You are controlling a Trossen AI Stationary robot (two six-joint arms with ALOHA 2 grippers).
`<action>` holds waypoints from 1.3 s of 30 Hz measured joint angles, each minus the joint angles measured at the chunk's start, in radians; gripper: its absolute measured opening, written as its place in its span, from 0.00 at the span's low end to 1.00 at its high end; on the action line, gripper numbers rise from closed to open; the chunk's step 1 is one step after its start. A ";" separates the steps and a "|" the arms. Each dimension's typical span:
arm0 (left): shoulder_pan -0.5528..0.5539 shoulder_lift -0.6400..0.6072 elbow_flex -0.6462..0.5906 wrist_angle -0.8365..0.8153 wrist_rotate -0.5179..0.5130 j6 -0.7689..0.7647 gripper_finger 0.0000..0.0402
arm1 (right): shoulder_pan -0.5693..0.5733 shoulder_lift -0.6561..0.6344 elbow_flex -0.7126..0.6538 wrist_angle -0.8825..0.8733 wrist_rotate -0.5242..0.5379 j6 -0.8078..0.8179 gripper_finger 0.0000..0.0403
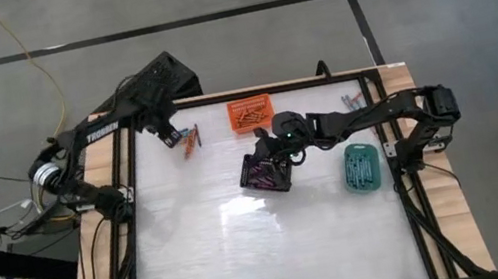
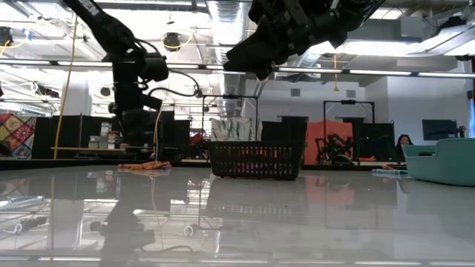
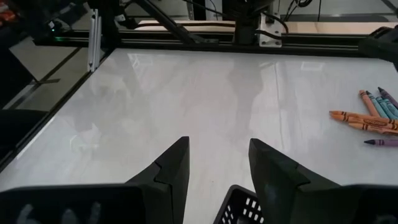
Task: Sort crayons
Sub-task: Put the violet crayon into the black bin
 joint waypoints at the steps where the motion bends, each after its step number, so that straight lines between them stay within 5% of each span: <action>1: 0.011 0.024 0.023 -0.033 0.001 0.009 0.37 | 0.002 0.000 0.000 0.000 0.000 -0.001 0.40; 10: 0.032 0.218 0.144 -0.198 0.020 0.105 0.26 | 0.020 -0.001 0.000 -0.039 -0.001 -0.010 0.40; 39: -0.001 0.307 0.147 -0.129 0.019 0.257 0.26 | 0.037 -0.001 -0.001 -0.076 -0.002 -0.020 0.40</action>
